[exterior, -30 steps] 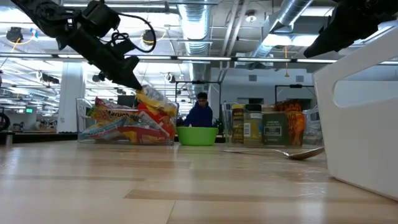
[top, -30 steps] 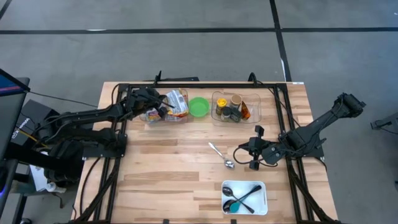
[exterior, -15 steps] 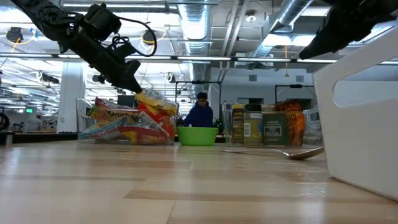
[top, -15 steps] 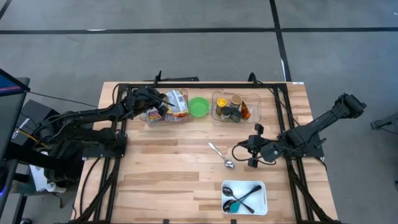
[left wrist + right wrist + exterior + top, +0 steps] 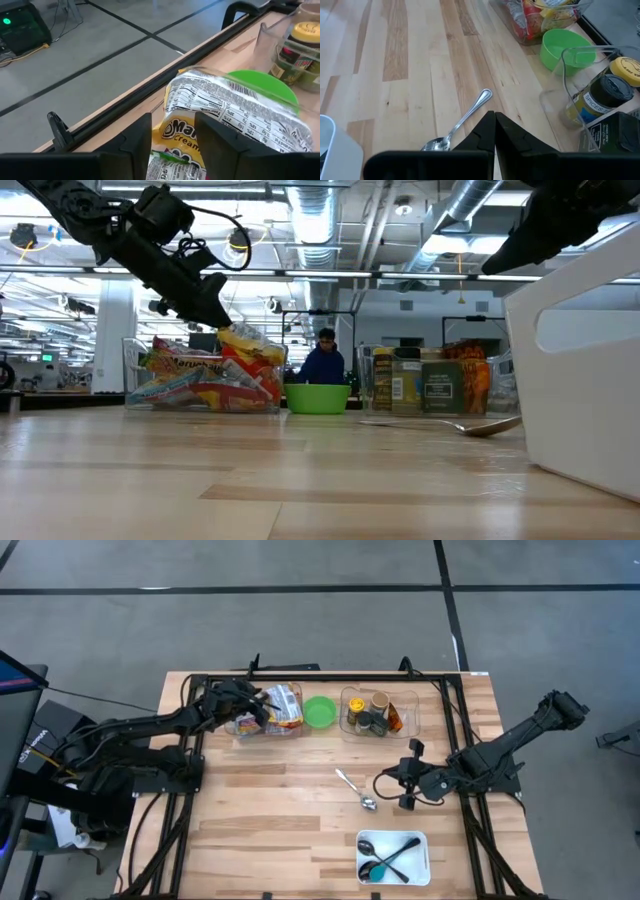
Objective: Pick & Place Food Item
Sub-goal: Put the yellow noodle pack in the left transparent bin
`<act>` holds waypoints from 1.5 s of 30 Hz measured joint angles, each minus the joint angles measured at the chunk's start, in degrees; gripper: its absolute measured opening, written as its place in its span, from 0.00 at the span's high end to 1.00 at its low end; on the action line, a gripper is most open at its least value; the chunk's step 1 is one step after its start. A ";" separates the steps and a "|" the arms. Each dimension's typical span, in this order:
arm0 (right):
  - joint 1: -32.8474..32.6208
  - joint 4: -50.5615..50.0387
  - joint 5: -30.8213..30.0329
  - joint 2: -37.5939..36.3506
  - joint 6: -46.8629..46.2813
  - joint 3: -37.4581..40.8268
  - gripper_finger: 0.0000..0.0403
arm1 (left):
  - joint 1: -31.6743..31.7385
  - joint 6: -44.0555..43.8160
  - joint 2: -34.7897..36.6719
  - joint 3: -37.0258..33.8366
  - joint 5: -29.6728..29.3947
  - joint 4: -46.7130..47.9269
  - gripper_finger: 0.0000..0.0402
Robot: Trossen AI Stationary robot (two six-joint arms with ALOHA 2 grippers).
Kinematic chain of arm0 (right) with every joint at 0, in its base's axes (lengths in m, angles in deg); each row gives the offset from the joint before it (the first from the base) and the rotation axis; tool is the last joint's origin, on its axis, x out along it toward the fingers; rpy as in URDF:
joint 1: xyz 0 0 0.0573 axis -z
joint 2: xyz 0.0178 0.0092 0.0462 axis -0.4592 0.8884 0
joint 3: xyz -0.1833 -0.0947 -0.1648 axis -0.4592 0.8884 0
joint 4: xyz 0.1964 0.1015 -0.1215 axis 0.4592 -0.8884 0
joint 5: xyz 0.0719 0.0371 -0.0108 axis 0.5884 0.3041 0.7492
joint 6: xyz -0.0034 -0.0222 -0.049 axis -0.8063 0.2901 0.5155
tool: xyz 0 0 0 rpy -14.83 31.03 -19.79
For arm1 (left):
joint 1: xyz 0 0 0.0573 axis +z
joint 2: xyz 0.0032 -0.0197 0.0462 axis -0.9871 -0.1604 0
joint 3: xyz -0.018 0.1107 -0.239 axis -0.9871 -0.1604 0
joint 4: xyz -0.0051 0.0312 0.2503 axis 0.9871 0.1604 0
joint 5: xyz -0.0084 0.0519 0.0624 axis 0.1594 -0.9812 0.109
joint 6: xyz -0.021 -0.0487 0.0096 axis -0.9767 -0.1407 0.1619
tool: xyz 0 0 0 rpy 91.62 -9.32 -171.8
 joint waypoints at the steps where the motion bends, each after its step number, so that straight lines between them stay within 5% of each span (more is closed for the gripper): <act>1: 0.00 0.00 0.00 0.00 -0.01 0.00 1.00 | 0.00 -0.05 0.20 0.00 0.00 -0.02 0.64; 15: -1.39 -0.25 0.03 0.00 -1.53 0.00 1.00 | -0.53 -6.29 9.48 0.09 0.06 3.84 0.66; 19: -1.25 -0.24 0.00 0.00 -1.51 0.00 1.00 | -1.83 -9.02 10.53 0.09 4.90 0.36 0.70; 24: -1.25 -0.24 -0.02 0.00 -1.24 0.00 1.00 | -4.05 -9.03 7.01 0.09 11.21 -1.89 0.80; 33: -1.25 -0.48 -0.15 0.00 -0.90 0.00 1.00 | -5.60 -8.79 -3.89 0.07 11.33 -6.41 0.99; 45: -1.22 -0.45 -0.11 0.00 -1.03 0.00 1.00 | -5.51 -6.93 -8.03 0.13 0.84 -4.71 1.00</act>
